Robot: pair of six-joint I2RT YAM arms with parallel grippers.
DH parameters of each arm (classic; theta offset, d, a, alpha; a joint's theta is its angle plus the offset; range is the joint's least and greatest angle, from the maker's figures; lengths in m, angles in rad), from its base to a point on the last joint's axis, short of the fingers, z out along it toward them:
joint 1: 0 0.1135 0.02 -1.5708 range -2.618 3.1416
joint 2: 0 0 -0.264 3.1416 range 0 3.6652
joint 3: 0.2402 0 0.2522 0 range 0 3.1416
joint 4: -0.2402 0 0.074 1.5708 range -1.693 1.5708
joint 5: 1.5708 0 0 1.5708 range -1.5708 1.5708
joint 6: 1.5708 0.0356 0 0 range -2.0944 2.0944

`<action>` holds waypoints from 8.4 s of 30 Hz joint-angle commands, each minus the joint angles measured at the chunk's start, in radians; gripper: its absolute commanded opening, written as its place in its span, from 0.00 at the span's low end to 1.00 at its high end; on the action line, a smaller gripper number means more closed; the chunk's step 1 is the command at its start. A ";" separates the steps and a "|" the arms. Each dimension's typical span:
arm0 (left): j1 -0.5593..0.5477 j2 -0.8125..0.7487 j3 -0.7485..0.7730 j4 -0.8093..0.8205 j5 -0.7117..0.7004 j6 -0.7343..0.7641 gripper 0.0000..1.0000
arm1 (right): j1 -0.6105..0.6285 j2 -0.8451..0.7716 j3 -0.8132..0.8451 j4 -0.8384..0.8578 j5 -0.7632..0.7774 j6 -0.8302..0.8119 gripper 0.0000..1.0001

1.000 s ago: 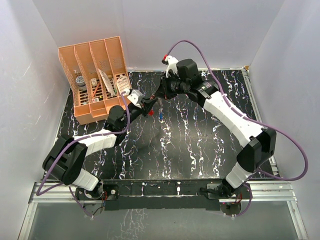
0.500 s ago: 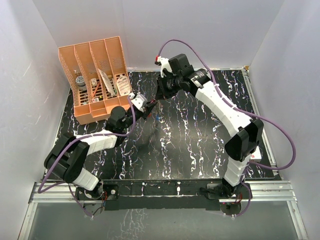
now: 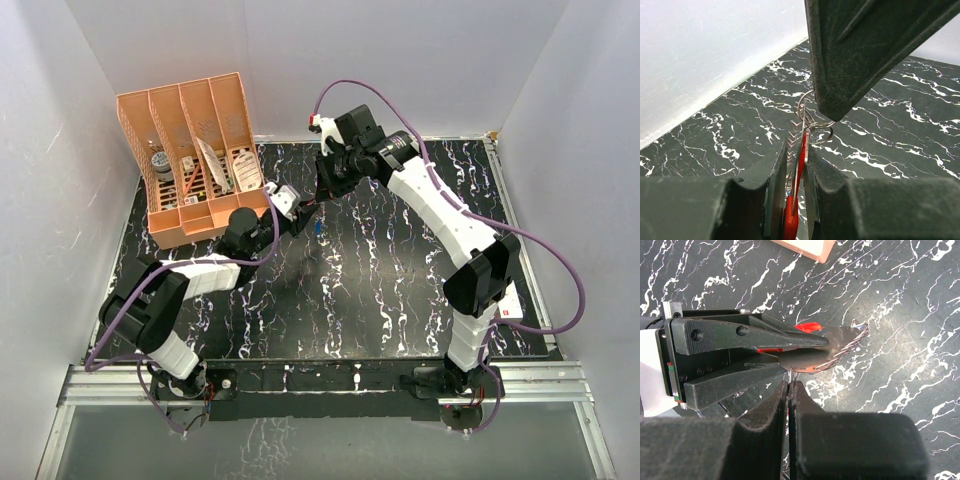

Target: Put the keys on the keyring

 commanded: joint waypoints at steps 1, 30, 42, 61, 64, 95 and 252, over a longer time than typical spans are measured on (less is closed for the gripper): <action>0.013 0.024 0.049 0.048 -0.002 -0.010 0.17 | -0.007 -0.030 0.033 -0.023 -0.014 -0.021 0.00; 0.012 -0.108 -0.008 0.003 -0.076 -0.159 0.00 | -0.007 -0.309 -0.370 0.585 0.109 0.117 0.38; 0.012 -0.155 0.131 -0.258 -0.045 -0.373 0.00 | -0.001 -0.431 -0.642 0.900 0.067 0.154 0.40; 0.007 -0.131 0.171 -0.317 -0.009 -0.392 0.00 | 0.010 -0.374 -0.619 0.911 0.057 0.149 0.38; 0.007 -0.134 0.175 -0.319 -0.007 -0.390 0.00 | 0.011 -0.359 -0.606 0.906 0.059 0.151 0.38; 0.002 -0.142 0.146 -0.325 -0.016 -0.365 0.00 | 0.013 -0.364 -0.601 0.926 0.107 0.148 0.00; -0.001 -0.081 0.175 -0.337 -0.426 0.216 0.18 | 0.001 -0.037 0.003 0.016 0.069 0.008 0.00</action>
